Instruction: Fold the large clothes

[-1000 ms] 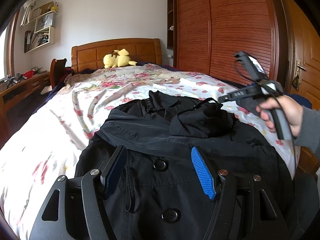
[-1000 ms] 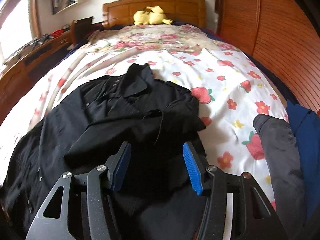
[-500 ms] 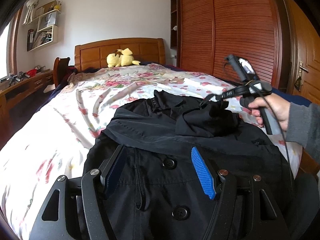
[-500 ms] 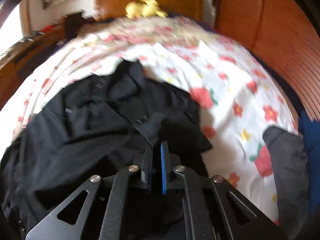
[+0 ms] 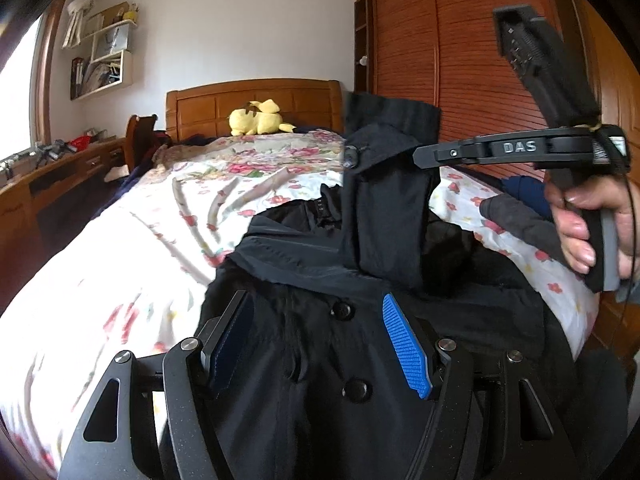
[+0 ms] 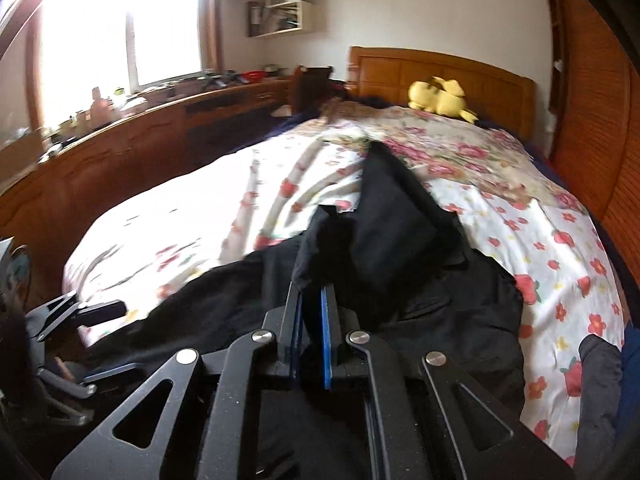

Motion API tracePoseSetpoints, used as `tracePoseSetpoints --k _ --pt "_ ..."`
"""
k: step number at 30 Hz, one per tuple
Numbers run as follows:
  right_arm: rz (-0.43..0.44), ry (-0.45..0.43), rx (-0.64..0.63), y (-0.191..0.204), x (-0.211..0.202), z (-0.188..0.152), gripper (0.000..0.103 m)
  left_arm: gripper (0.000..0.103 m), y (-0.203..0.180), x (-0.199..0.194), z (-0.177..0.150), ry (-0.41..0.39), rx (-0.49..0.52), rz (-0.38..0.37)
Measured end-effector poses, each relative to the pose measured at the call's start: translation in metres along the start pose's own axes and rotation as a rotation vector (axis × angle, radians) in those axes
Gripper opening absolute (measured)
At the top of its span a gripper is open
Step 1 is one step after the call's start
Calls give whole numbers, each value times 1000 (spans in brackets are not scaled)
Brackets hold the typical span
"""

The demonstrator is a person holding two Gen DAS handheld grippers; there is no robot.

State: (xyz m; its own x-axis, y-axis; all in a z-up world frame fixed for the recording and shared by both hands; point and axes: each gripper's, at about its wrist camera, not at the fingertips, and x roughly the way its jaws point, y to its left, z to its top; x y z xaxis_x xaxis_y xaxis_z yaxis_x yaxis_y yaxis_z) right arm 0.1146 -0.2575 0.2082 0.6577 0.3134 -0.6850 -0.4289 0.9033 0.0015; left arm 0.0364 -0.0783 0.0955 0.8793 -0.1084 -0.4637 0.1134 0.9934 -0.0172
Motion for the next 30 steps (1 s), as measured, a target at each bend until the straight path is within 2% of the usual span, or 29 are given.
tracePoseSetpoints --k 1,3,7,10,16,25,30 --pt "15 -1 -11 7 -6 -1 15 69 -1 -5 0 2 9 10" --pt "29 -8 -23 13 -15 -6 42 69 -3 -15 0 3 22 27" --pt "33 -38 -3 11 -36 -19 56 69 -5 -30 1 6 25 48" --pt "9 -45 7 4 -45 -33 56 69 -10 -34 0 18 25 59" --pt "-36 2 19 -13 -43 -72 56 69 -16 -26 -8 59 25 77" --pt "-91 104 57 -38 -15 -149 56 69 -16 5 -19 145 3 120" --pt "-116 153 59 -48 2 -179 56 69 -14 21 -23 195 -22 115"
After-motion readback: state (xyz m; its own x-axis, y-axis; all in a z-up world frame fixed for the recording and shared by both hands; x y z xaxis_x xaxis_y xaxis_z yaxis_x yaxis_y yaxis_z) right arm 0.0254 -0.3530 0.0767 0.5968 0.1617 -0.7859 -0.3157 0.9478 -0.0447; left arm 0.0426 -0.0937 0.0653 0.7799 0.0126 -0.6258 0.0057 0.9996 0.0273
